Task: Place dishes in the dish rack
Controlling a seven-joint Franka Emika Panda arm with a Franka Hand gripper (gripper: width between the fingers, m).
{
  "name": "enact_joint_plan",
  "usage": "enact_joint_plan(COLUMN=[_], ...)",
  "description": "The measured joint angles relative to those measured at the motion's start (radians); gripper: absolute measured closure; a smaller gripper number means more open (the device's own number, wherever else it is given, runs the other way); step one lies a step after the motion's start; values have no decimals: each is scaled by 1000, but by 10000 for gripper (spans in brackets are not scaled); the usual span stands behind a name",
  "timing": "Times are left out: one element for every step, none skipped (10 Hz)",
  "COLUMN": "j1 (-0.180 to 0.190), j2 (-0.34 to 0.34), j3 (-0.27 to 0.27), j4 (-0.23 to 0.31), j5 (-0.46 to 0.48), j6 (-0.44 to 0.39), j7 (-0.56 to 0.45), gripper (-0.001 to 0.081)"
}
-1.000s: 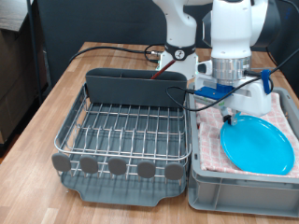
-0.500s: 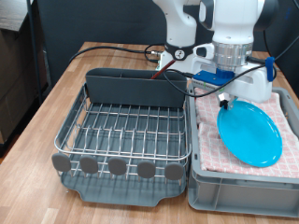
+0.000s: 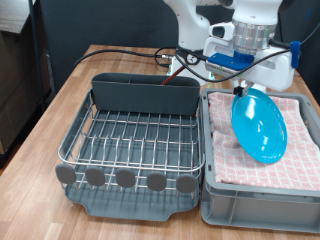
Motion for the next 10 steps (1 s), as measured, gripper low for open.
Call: enact_joint_plan(j1=[0, 0, 0, 0, 0, 0, -3, -11, -22, -32], j2=[-9, -12, -11, -11, -8, -8, -9, -17, -33, -52], j3=[4, 9, 15, 19, 21, 21, 21, 16, 7, -3], j4=[21, 47, 75, 98, 109, 108, 109, 115, 126, 132], j5=[-15, -25, -29, -29, -29, -28, -58, -118, -179, -248], j6=[-42, -85, -123, -142, -156, -156, -164, -202, -246, -274], j7=[-25, -57, -87, -97, -104, -104, -99, -99, -107, -144], gripper=[784, 784, 784, 785, 785, 785, 785, 785, 785, 785])
